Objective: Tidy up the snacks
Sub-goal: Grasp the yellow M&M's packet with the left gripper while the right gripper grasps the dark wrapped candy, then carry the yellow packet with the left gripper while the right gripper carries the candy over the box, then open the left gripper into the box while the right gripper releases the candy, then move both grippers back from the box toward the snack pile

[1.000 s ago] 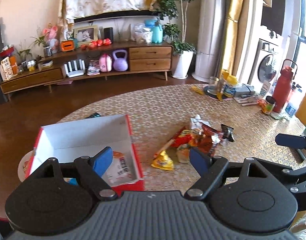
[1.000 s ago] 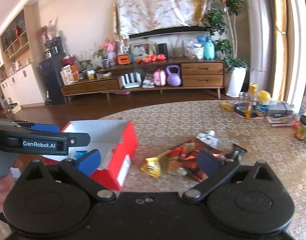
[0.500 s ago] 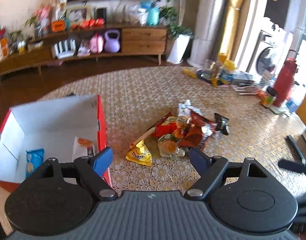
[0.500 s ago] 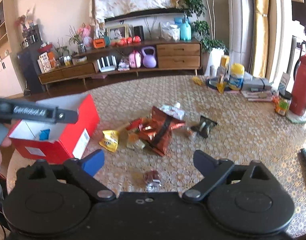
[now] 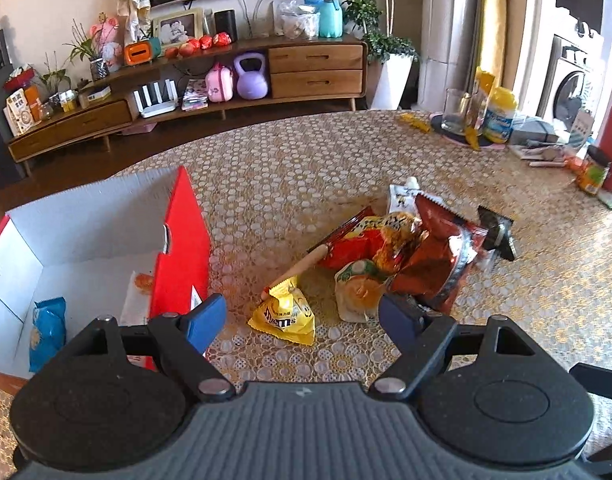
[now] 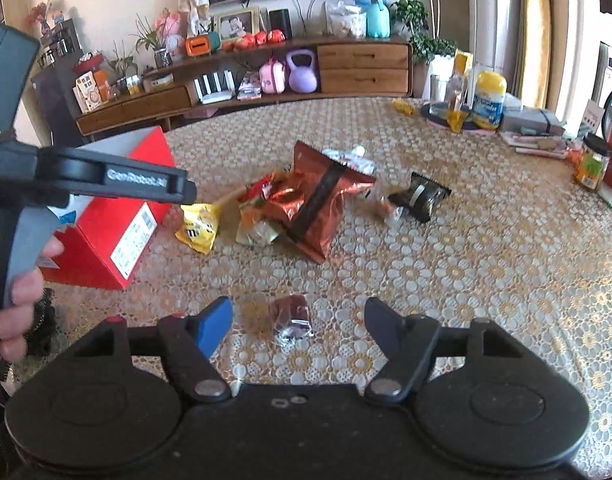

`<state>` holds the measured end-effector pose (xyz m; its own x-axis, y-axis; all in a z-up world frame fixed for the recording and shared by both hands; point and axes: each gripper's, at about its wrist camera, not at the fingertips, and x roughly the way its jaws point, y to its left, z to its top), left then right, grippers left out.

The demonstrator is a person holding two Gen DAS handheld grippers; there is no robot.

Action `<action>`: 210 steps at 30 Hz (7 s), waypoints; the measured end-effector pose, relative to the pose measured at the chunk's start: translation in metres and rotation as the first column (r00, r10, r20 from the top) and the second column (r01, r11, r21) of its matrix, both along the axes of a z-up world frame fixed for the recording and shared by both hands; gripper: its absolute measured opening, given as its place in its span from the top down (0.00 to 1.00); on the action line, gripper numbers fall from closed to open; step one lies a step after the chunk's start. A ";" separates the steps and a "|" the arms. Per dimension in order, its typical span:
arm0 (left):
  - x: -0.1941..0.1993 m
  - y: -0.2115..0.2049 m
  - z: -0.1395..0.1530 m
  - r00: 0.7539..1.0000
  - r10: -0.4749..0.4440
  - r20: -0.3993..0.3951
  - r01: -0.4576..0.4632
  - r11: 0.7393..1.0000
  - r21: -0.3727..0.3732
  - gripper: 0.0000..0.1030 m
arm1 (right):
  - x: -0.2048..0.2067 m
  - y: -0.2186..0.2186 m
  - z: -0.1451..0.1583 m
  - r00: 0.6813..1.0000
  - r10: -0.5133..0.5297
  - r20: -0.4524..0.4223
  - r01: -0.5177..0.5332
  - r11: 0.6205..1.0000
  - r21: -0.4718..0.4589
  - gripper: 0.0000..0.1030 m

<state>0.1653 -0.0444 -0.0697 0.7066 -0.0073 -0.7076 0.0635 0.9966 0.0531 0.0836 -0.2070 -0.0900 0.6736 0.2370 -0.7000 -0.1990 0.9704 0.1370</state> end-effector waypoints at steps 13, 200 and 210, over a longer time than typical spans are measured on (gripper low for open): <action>0.013 -0.012 -0.049 1.000 0.013 0.002 -0.013 0.997 0.070 0.43 | 0.018 0.019 -0.028 0.997 0.070 -0.032 -0.072 0.996 -0.054 0.52; -0.037 0.227 0.086 0.992 0.122 -0.037 -0.122 0.993 0.005 0.32 | 0.020 0.225 0.101 0.942 0.329 0.068 -0.321 0.941 -0.106 0.09; -0.067 0.184 0.097 0.999 0.046 0.016 -0.045 0.999 -0.022 0.21 | -0.003 0.172 0.112 0.953 0.289 0.095 -0.282 0.956 -0.084 0.00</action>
